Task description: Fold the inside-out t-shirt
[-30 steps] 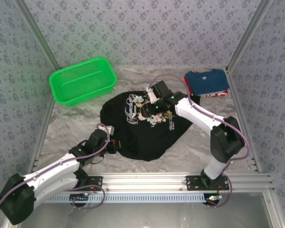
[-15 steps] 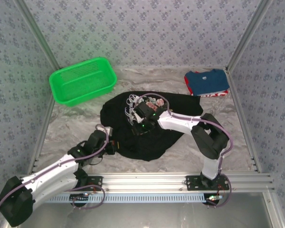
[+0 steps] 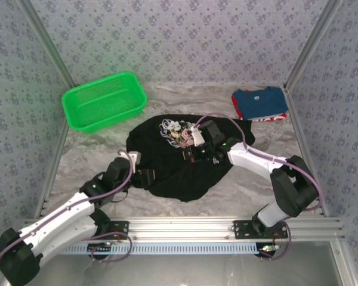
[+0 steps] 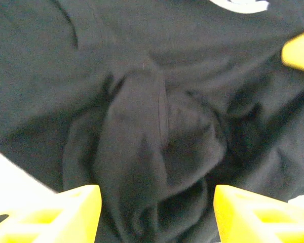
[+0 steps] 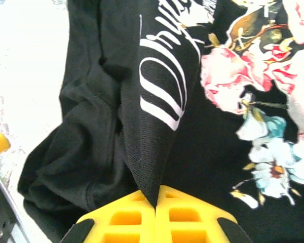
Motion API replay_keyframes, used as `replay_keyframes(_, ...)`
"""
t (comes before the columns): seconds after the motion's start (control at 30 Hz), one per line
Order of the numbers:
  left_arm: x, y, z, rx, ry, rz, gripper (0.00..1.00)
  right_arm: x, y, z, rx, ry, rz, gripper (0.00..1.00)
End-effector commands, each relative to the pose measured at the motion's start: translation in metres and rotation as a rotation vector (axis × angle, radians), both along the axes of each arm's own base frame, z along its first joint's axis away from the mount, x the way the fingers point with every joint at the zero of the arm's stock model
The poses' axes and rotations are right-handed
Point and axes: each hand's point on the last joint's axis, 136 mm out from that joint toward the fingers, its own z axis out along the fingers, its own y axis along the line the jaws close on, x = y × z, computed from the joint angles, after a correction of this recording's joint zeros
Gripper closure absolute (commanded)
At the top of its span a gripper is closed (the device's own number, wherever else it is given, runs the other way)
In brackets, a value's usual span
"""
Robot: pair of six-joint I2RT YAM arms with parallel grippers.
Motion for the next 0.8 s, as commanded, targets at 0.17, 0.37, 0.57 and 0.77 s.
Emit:
replay_keyframes(0.17,0.109,0.066,0.031,-0.008,0.004,0.376,0.4,0.003,0.001,0.008,0.048,-0.021,0.01,1.0)
replay_keyframes(0.37,0.18,0.103,0.049,0.397,-0.099,0.372,0.34,0.008,0.002,0.017,0.09,-0.023,0.022,1.0)
replay_keyframes(0.57,0.23,0.128,0.058,0.822,-0.189,0.191,0.31,0.007,0.006,0.024,0.13,-0.021,0.055,1.0)
replay_keyframes(0.77,0.255,0.165,0.026,0.997,-0.057,-0.004,0.24,0.012,0.0,0.023,0.145,-0.015,0.055,1.0)
